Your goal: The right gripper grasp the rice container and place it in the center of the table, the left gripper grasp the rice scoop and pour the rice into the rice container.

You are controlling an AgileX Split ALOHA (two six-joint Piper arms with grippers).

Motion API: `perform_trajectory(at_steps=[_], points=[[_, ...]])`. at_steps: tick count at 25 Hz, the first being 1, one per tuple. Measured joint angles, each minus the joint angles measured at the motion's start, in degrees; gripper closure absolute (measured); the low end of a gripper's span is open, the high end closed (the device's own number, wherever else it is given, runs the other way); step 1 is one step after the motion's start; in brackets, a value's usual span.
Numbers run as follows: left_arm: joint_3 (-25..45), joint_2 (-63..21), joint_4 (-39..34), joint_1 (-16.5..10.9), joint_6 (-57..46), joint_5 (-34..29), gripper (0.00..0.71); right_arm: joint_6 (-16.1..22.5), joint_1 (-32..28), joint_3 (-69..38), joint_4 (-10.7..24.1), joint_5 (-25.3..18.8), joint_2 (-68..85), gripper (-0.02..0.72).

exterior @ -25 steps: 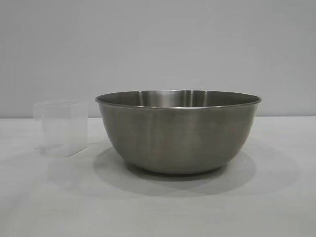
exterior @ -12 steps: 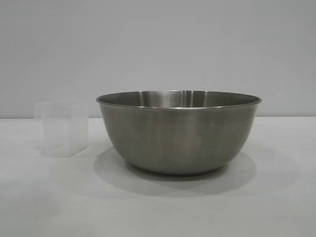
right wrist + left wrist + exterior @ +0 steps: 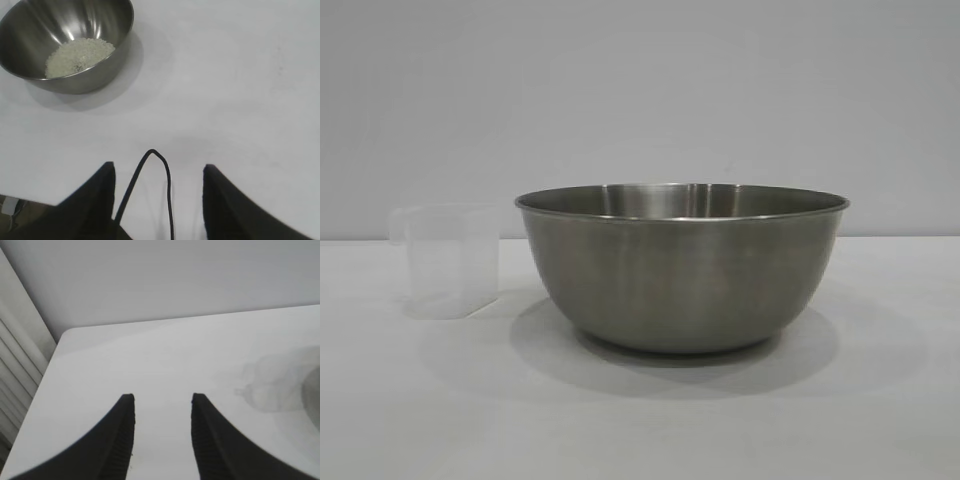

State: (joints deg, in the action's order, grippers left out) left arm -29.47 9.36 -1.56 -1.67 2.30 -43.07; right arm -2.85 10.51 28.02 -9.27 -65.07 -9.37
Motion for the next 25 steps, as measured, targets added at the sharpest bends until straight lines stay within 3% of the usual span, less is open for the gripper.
perform_trajectory(at_steps=[4, 9, 13, 19, 25], points=[[-0.75, -5.52, 0.70, 0.00, 0.41, -8.92, 0.485, 0.10, 0.00, 0.00, 0.00, 0.00, 0.00, 0.321], [-0.89, -9.13, 0.70, 0.00, 0.41, -15.13, 0.485, 0.10, 0.00, 0.00, 0.00, 0.00, 0.00, 0.321], [0.13, -9.36, 0.70, 0.00, 0.44, -15.83, 0.485, -0.09, 0.00, 0.00, 0.00, 0.00, 0.00, 0.321], [0.13, -9.36, 0.70, 0.00, 0.44, -16.06, 0.485, -4.36, 0.00, 0.00, -0.20, 0.00, 0.00, 0.321], [0.13, -9.36, 0.70, 0.00, 0.44, -16.06, 0.485, -5.14, 0.00, 0.00, -0.20, 0.00, 0.00, 0.321]])
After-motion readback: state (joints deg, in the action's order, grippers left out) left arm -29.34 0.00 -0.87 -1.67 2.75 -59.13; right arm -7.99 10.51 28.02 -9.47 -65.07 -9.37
